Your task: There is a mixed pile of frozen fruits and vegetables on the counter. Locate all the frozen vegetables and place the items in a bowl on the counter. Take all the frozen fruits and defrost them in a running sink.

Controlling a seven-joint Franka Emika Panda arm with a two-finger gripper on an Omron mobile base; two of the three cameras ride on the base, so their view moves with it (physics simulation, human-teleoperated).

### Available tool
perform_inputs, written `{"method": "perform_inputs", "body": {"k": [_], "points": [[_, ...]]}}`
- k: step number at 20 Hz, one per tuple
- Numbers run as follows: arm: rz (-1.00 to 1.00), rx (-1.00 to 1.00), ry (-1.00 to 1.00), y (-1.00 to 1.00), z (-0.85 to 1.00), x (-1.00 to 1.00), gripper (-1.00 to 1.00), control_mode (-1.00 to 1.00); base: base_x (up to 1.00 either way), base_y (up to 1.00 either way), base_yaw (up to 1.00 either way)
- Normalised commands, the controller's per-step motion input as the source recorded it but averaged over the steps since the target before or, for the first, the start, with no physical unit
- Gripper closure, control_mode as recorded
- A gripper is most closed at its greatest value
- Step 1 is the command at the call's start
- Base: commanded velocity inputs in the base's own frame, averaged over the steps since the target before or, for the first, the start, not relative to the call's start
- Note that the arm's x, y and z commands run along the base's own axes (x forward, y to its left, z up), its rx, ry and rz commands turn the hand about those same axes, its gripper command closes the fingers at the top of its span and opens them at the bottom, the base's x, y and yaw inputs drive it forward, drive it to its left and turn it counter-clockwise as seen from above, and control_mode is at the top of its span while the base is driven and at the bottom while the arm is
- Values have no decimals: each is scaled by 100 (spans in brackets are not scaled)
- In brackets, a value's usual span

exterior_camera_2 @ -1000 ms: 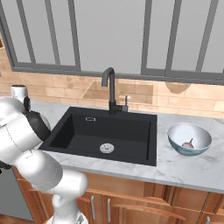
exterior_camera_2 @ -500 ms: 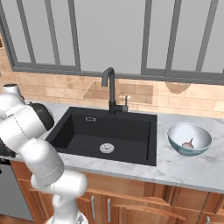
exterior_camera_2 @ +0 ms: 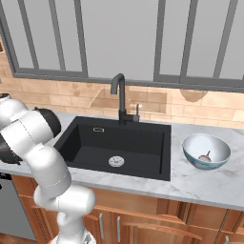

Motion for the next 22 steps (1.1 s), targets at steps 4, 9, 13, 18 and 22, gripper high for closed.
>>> {"method": "perform_inputs", "body": {"k": [4,9,13,18,22], "points": [[-8,-3,5,34,-3,24,-100,-100,0,0,0],[-4,-4,17,32,-3,23,-100,-100,0,0,0],[0,-4,18,29,-9,32,-100,-100,0,0,0],[2,-1,12,17,-13,33,-100,-100,0,0,0],[1,-6,-5,11,-17,9,-100,-100,0,0,0]]}}
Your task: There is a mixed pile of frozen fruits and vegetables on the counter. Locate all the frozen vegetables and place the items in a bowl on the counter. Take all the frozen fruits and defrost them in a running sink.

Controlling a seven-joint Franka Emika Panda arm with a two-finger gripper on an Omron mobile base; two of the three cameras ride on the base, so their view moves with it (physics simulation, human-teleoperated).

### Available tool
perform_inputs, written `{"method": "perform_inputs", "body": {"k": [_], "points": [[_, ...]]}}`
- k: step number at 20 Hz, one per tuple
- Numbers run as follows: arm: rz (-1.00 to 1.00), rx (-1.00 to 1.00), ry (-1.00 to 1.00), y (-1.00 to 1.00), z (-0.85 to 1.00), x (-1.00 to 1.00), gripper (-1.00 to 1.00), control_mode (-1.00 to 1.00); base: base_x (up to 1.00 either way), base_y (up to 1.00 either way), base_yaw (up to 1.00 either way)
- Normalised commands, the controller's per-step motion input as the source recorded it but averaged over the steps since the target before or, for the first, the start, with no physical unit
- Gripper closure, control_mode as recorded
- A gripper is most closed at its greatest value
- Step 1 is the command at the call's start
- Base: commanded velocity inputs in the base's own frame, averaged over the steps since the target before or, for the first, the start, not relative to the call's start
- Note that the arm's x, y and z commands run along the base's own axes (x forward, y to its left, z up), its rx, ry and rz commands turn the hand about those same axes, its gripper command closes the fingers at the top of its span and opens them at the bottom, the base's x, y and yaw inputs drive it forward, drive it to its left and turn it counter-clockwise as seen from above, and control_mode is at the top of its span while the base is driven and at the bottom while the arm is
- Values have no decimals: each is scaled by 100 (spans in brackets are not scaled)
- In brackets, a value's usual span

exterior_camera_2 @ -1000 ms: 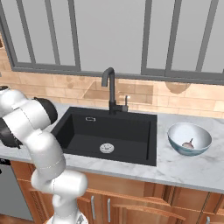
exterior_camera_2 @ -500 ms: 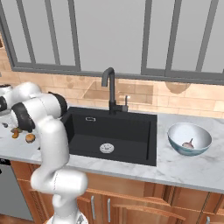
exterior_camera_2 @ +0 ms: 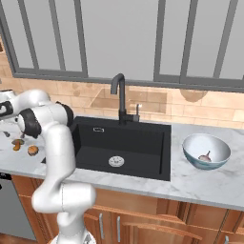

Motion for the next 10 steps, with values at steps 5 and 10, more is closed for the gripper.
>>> {"method": "perform_inputs", "body": {"k": [5,10], "points": [[2,-2,-8,-1,-21,3,-100,-100,0,0,0],[0,1,-3,-21,-20,-21,-100,-100,0,0,0]]}}
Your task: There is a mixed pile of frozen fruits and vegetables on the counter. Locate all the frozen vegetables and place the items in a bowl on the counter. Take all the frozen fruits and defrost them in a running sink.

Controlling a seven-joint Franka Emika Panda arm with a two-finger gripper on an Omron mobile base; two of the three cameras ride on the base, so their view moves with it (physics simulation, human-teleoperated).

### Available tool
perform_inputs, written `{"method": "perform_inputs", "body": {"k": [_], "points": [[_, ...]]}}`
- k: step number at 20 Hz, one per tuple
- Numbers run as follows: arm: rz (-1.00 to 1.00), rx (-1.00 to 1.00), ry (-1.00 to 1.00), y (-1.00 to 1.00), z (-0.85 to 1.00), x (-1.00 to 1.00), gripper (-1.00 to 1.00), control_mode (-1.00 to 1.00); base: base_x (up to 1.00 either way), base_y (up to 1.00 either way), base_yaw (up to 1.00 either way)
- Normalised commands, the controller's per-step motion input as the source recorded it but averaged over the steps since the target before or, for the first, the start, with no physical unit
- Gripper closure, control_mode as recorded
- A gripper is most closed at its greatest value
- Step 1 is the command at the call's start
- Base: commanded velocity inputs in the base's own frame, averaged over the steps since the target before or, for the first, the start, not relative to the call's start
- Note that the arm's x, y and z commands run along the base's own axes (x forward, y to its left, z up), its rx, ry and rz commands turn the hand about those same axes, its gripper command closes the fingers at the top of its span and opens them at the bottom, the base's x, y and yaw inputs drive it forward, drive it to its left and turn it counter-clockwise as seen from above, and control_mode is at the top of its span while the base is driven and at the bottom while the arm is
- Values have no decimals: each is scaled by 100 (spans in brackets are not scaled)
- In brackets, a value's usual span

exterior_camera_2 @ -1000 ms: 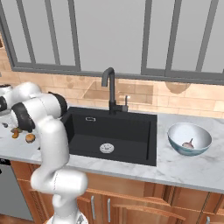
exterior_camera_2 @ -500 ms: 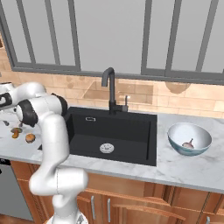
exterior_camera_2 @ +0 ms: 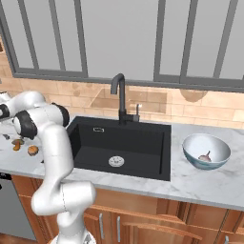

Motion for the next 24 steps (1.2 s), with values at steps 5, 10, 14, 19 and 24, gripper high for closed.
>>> {"method": "perform_inputs", "body": {"k": [5,10,14,19,24], "points": [[0,5,1,-47,-18,-33,-100,-100,0,0,0],[-1,8,8,-39,-2,-10,-100,-100,0,0,0],[0,1,2,-2,-9,13,-100,-100,0,0,0],[0,-2,8,27,0,31,-100,-100,0,0,0],[0,-3,8,33,1,22,-100,-100,0,0,0]]}}
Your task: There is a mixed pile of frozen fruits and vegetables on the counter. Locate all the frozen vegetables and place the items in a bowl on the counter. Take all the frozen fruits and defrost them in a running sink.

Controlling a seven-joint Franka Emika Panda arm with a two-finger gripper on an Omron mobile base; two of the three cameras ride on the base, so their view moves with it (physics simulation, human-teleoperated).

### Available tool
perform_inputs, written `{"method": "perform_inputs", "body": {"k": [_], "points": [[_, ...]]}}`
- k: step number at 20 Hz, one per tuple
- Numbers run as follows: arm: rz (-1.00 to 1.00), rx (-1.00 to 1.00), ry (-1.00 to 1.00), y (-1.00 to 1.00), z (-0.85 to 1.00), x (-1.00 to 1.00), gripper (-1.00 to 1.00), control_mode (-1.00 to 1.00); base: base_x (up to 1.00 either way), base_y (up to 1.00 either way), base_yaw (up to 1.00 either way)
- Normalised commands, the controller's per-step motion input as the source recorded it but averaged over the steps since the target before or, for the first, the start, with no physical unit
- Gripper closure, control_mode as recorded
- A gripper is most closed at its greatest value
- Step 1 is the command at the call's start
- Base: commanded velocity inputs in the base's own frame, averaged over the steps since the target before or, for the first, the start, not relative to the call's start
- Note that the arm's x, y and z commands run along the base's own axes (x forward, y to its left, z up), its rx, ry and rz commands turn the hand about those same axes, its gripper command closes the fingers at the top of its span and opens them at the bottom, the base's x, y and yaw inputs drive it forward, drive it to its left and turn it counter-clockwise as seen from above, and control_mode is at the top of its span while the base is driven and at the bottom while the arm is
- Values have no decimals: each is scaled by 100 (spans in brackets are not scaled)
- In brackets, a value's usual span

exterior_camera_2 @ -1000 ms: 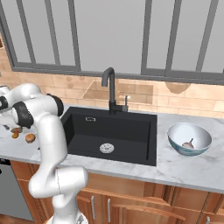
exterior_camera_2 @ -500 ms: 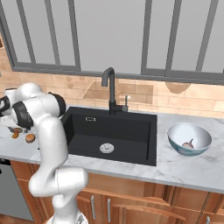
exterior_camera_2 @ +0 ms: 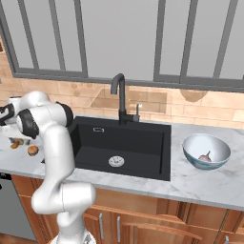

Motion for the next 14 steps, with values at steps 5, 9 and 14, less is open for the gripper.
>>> {"method": "perform_inputs", "body": {"k": [5,9,14], "points": [[0,-7,11,29,13,8,-100,-100,0,0,0],[0,-6,3,28,1,2,-100,-100,0,0,0],[0,-2,-6,18,-8,-6,-100,-100,0,0,0]]}}
